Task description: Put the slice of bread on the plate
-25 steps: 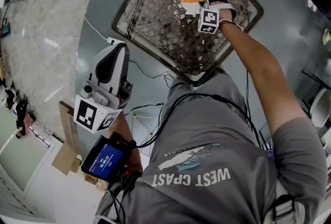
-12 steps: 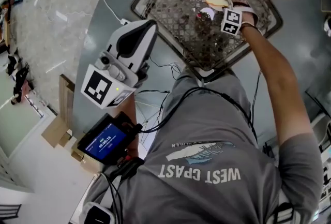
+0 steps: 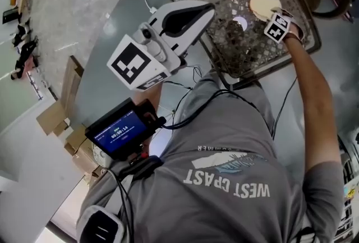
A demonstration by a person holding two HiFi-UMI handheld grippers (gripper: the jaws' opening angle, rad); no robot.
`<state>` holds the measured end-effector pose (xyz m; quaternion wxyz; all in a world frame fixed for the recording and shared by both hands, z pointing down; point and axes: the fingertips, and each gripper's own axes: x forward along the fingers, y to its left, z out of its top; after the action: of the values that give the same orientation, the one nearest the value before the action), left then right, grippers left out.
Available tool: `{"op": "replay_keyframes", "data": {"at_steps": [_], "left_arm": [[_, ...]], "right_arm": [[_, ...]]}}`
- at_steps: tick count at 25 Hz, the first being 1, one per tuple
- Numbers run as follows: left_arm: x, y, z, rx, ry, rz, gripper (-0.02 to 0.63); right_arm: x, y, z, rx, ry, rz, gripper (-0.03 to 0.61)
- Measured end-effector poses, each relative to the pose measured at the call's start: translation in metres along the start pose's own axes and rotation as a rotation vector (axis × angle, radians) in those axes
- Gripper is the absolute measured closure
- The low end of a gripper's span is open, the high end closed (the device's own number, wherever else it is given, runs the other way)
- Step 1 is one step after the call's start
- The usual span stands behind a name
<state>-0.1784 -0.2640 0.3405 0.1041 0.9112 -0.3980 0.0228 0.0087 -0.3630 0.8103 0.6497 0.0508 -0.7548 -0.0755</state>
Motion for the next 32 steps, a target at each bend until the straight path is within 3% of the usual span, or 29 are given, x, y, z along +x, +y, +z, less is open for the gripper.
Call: {"op": "replay_keyframes", "data": {"at_steps": [7,8,9,10,16,20,22,27,32], "left_arm": [[0.002,-0.007,0.014,0.032,-0.051,-0.029,0.606],[0.003,-0.009,0.016,0.037,-0.062,-0.041,0.606],[0.005,-0.011,0.018,0.042,-0.073,-0.053,0.606],[0.006,-0.013,0.019,0.047,-0.082,-0.064,0.606],[0.005,-0.029,0.029,0.075,-0.105,-0.100,0.606],[0.007,-0.038,0.039,0.106,-0.128,-0.138,0.606],[0.009,-0.043,0.044,0.121,-0.139,-0.160,0.606],[0.010,-0.057,0.056,0.151,-0.166,-0.199,0.606],[0.016,-0.064,0.059,0.174,-0.178,-0.238,0.606]], "right_arm": [[-0.056,-0.007,0.022,0.228,-0.199,0.042,0.400],[-0.070,-0.011,0.025,0.286,-0.239,0.043,0.437],[-0.086,-0.015,0.029,0.346,-0.285,0.039,0.522],[-0.103,-0.018,0.033,0.406,-0.339,0.038,0.573],[-0.245,-0.028,0.067,0.761,-0.812,0.041,0.574],[-0.377,-0.026,0.074,0.766,-1.102,-0.120,0.572],[-0.437,-0.018,0.074,0.743,-1.193,-0.195,0.574],[-0.545,0.008,0.074,0.708,-1.327,-0.300,0.574],[-0.605,0.022,0.070,0.682,-1.378,-0.402,0.574]]}}
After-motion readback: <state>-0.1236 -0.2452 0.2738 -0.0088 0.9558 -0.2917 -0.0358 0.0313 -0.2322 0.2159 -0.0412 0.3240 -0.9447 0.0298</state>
